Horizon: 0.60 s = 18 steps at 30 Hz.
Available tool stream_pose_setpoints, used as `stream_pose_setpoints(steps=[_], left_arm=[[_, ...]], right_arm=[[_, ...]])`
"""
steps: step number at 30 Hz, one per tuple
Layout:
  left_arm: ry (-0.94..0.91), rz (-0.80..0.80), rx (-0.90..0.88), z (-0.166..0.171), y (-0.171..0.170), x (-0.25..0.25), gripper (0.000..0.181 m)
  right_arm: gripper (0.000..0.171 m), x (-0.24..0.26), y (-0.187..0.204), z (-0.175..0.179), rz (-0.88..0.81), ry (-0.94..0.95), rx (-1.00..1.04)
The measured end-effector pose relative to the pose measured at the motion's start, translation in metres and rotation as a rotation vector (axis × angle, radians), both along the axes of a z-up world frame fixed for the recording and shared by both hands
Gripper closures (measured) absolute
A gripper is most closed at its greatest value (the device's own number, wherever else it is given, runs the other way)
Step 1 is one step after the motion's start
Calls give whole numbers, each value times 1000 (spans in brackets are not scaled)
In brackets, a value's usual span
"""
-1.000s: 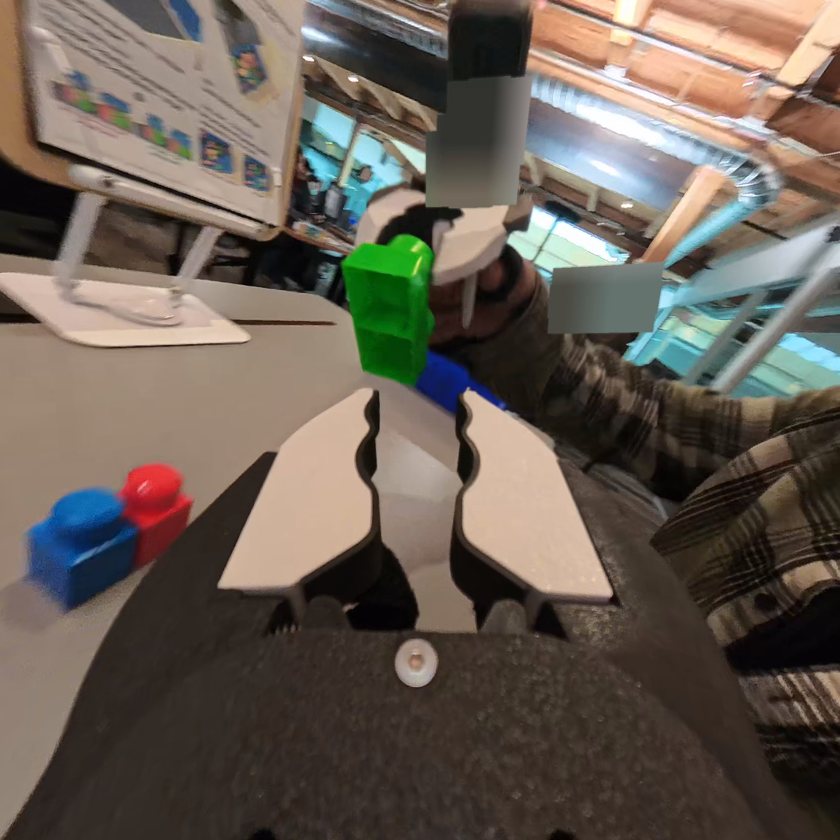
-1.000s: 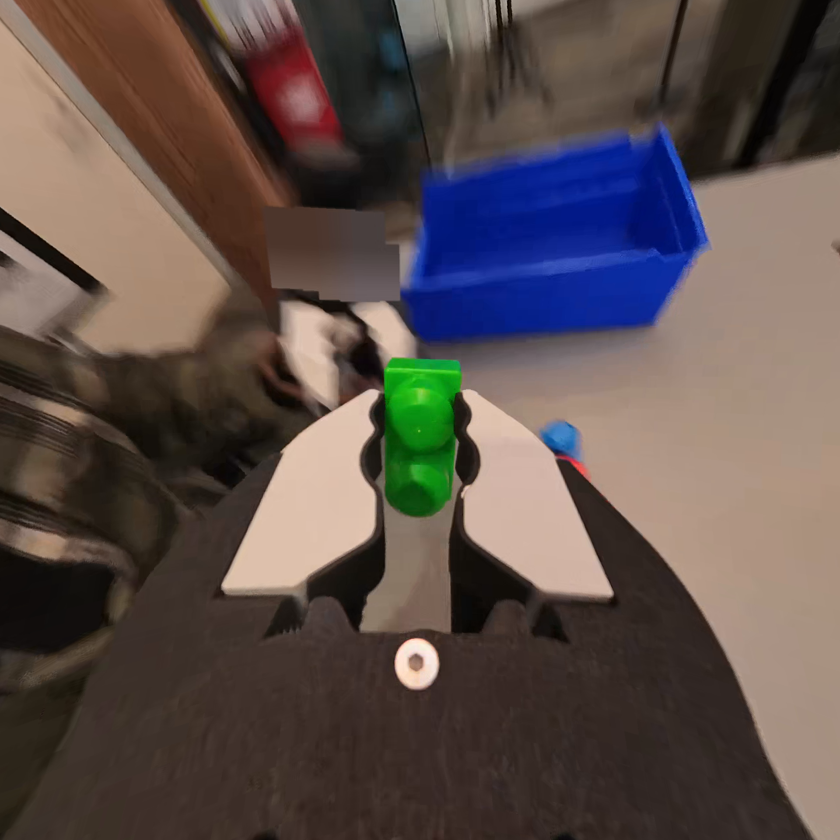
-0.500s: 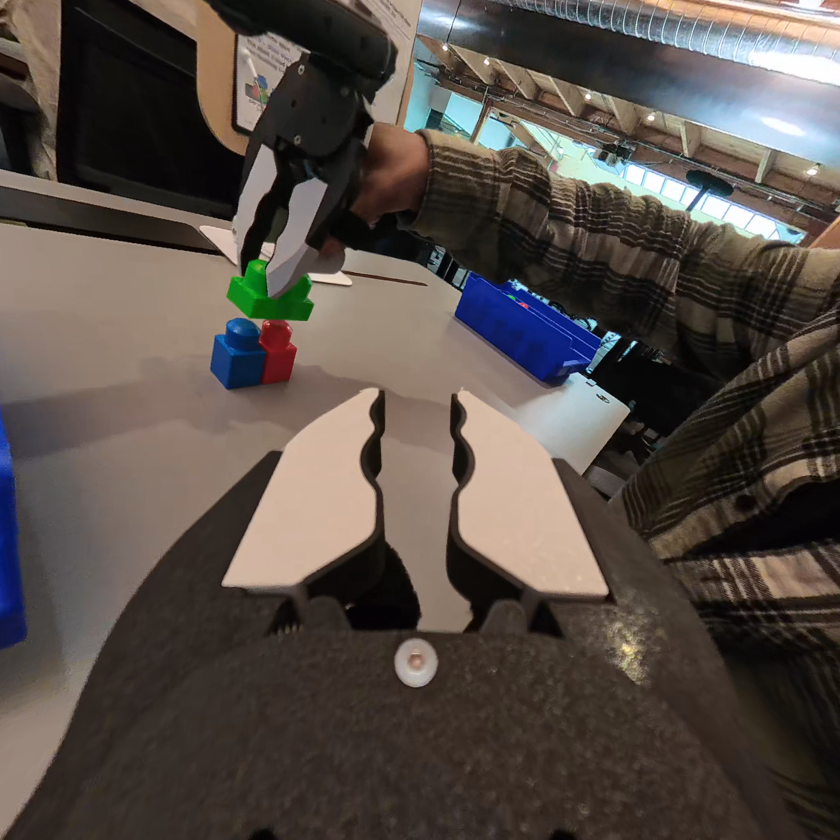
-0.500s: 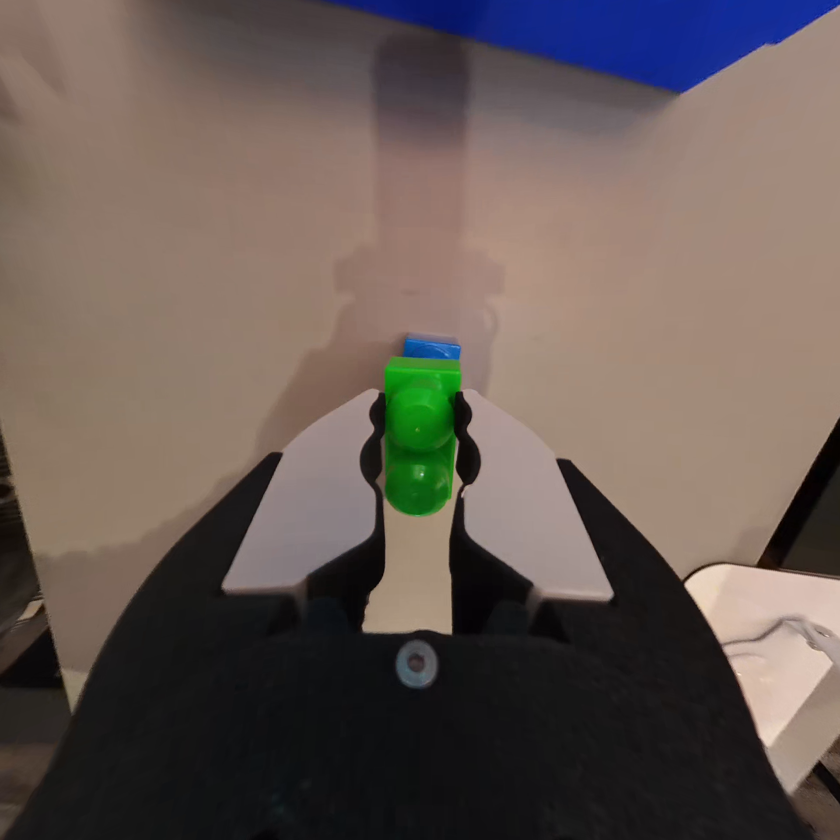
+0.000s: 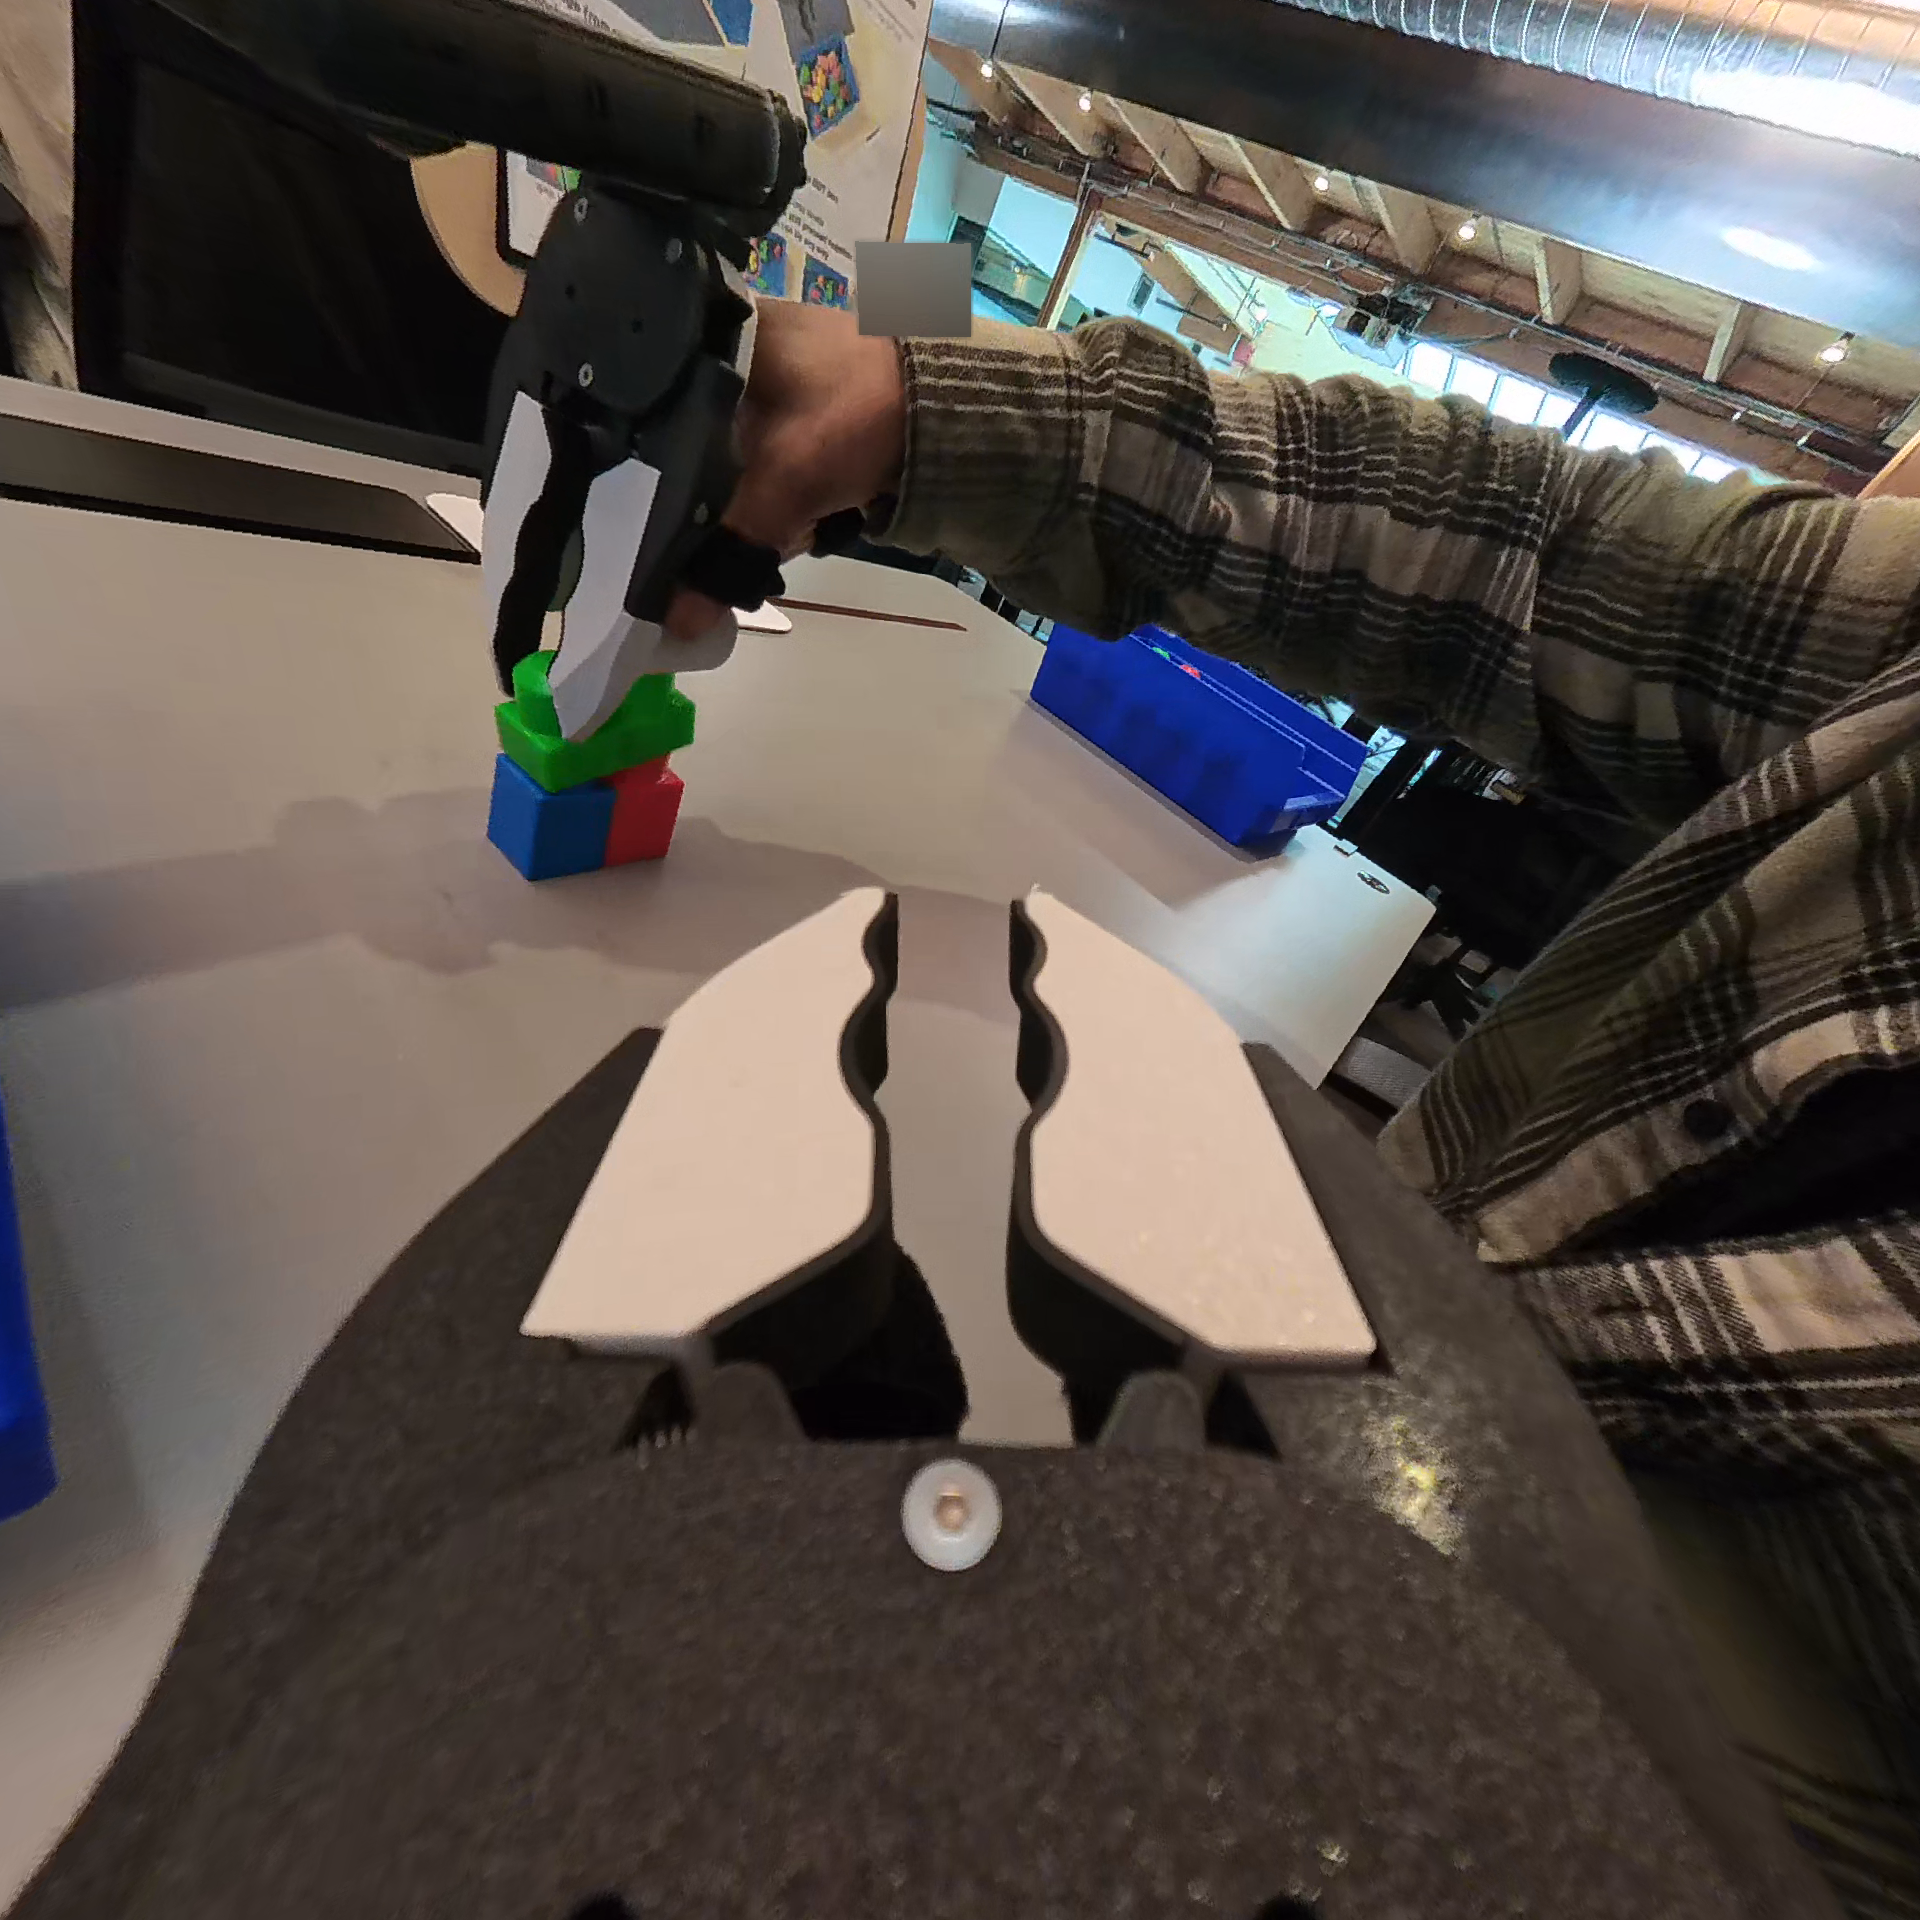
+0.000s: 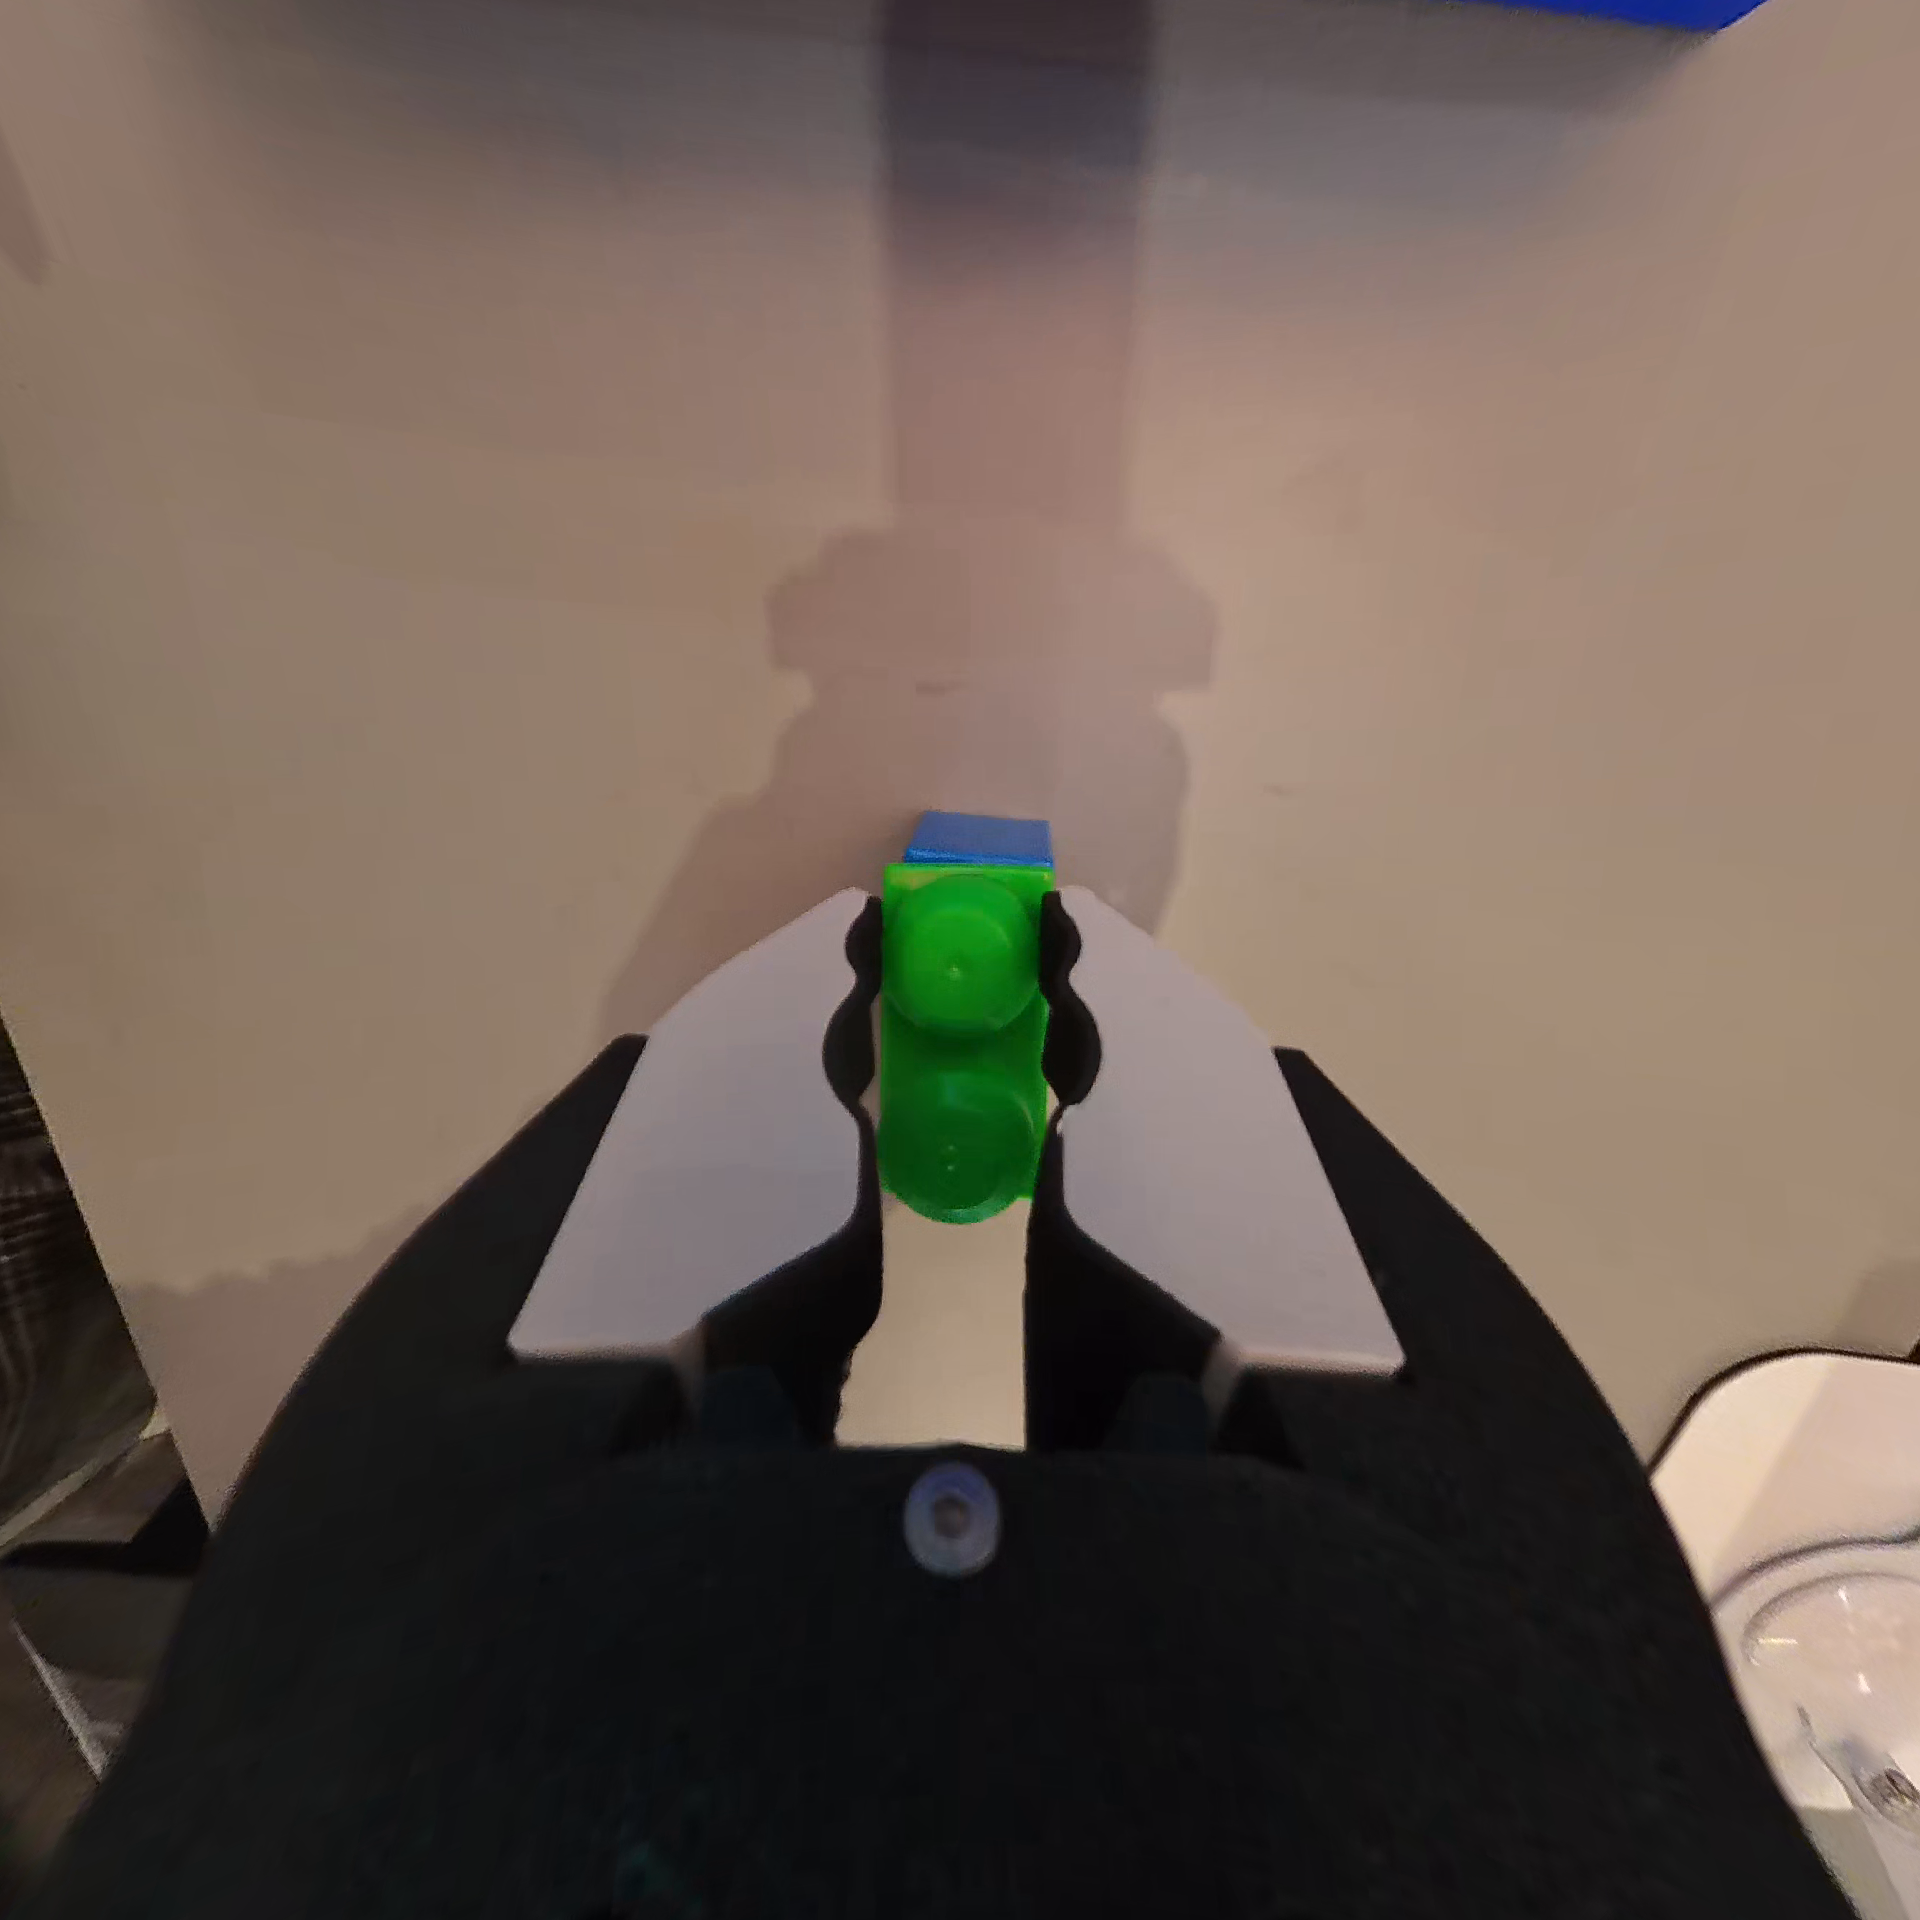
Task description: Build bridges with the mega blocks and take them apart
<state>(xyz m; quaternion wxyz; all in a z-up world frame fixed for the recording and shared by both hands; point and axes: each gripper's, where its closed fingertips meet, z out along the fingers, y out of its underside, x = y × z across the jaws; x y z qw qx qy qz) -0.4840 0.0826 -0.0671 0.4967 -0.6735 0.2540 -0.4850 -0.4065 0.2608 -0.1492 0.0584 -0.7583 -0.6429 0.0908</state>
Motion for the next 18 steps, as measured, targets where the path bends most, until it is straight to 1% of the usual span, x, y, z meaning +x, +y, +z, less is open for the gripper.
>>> stream_pose_setpoints(steps=[3, 7, 10, 13, 18], left_arm=[[24, 5, 3, -5, 1, 2, 163], [95, 29, 33, -8, 3, 1, 165], [116, 14, 35, -7, 4, 2, 166], [130, 16, 38, -7, 7, 3, 168], [150, 6, 41, -4, 6, 6, 168]], right_arm=[[143, -2, 0, -1, 4, 59, 33], [143, -4, 0, 1, -37, 258, 69], [142, -5, 0, 2, -65, 390, 85], [142, -3, 1, 2, -107, 486, 72], [141, -6, -5, 4, 12, 409, 88]])
